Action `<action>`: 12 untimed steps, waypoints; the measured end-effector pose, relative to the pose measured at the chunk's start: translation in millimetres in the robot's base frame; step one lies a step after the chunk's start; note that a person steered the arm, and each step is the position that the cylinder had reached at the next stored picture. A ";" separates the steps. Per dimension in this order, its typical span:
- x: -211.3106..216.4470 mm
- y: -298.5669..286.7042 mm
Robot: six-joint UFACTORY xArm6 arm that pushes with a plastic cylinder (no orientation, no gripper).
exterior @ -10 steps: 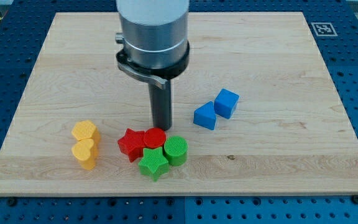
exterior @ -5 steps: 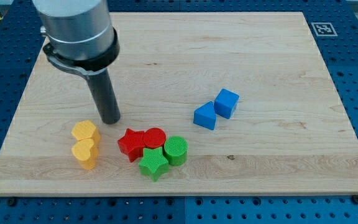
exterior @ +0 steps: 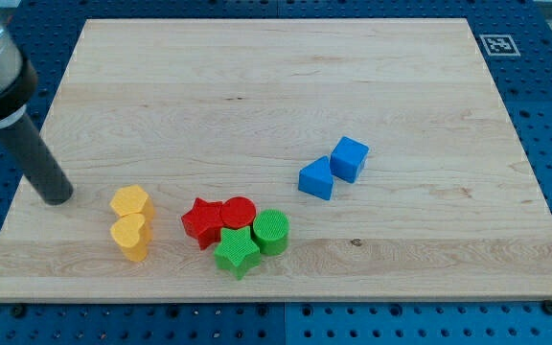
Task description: Separate the yellow hexagon and the yellow heart
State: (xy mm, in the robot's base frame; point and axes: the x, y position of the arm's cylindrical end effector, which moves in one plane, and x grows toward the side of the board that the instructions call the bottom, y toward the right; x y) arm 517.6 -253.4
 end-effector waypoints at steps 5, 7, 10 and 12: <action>46.5 16.0; 74.0 18.4; 72.6 37.5; 75.5 67.9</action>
State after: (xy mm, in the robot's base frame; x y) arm 593.1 -185.5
